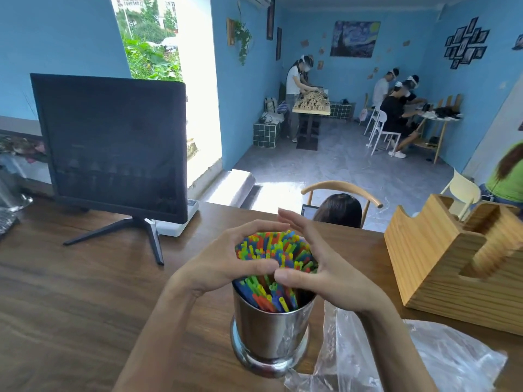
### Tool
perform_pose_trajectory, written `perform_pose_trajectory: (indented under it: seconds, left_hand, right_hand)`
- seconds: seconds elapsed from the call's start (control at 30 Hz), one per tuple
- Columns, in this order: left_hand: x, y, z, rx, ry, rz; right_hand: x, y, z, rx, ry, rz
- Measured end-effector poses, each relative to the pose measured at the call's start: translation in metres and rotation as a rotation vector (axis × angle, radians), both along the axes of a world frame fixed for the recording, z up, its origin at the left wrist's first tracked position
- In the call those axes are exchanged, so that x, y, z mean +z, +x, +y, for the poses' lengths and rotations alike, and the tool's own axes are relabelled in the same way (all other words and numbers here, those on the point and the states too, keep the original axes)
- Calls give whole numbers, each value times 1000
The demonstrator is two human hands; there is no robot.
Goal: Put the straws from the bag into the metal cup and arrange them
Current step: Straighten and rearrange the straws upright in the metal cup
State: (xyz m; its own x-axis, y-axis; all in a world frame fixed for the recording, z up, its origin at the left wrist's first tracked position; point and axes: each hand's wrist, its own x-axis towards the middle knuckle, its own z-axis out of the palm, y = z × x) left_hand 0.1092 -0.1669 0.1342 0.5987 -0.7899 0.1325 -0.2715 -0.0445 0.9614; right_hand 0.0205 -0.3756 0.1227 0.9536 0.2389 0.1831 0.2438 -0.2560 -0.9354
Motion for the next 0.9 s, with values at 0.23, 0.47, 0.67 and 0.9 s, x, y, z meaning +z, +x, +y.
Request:
perform_pose_trajectory:
  seconds: [0.23,0.47,0.67,0.9]
  left_hand:
    - [-28,-24,-28,540,-365,12]
    - [-44,-31,-21,491,-552,140]
    - [-56,-23,9,14,-335,168]
    - [-59,-24,-10,356,-360,88]
  right_hand:
    - [-12,10,25,-437,234,-134]
    - [-36,-17,26,-464,395,-171]
    - [-55,-46,41,-370,193,-123]
    - [-50,-17,43,-523,256,-83]
